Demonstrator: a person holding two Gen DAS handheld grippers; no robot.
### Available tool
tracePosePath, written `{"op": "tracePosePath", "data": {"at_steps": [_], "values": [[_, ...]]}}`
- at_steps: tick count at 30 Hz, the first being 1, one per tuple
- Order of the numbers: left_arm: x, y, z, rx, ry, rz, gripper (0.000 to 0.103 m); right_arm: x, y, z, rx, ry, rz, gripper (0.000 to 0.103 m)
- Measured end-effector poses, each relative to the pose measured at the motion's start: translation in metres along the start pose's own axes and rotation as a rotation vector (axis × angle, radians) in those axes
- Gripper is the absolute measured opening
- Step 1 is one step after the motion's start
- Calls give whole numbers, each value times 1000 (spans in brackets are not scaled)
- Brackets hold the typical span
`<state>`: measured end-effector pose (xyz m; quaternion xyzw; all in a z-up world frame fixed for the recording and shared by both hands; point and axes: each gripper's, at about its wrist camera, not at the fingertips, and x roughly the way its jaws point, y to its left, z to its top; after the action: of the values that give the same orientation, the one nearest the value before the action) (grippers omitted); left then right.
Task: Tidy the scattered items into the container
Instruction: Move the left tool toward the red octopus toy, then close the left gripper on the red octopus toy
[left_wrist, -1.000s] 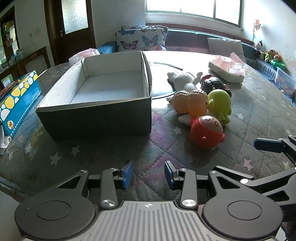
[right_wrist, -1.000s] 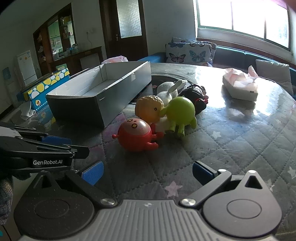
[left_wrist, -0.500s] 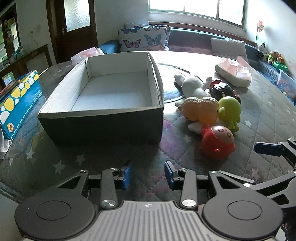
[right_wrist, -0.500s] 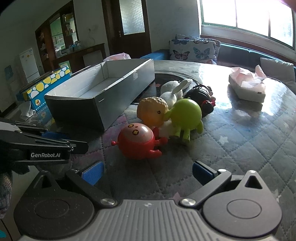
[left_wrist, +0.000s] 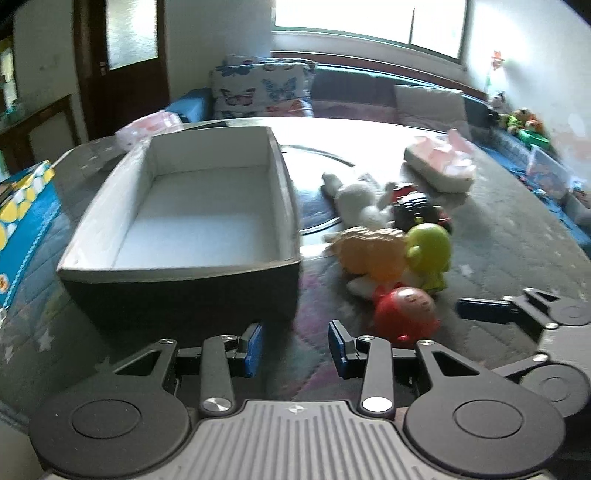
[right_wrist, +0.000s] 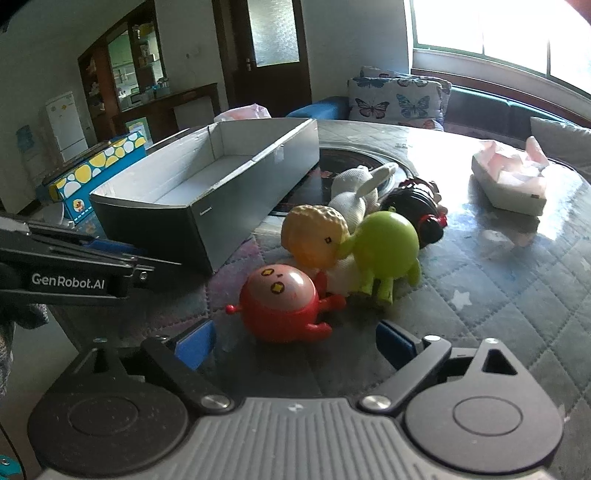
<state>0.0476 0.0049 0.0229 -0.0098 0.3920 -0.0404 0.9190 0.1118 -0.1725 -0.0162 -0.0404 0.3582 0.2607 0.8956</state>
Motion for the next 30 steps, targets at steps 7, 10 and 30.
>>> {"op": "tracePosePath", "data": {"at_steps": [7,10,30], "values": [[3,-13,13,22,34,-142,41,5,-2,4,-3,-3,38,88],[8,-17,17,32,52,-154,41,6,-5,5,-1,-1,56,85],[44,-5,29,-85,176,-390,44,17,-9,11,0,15,99,62]]}}
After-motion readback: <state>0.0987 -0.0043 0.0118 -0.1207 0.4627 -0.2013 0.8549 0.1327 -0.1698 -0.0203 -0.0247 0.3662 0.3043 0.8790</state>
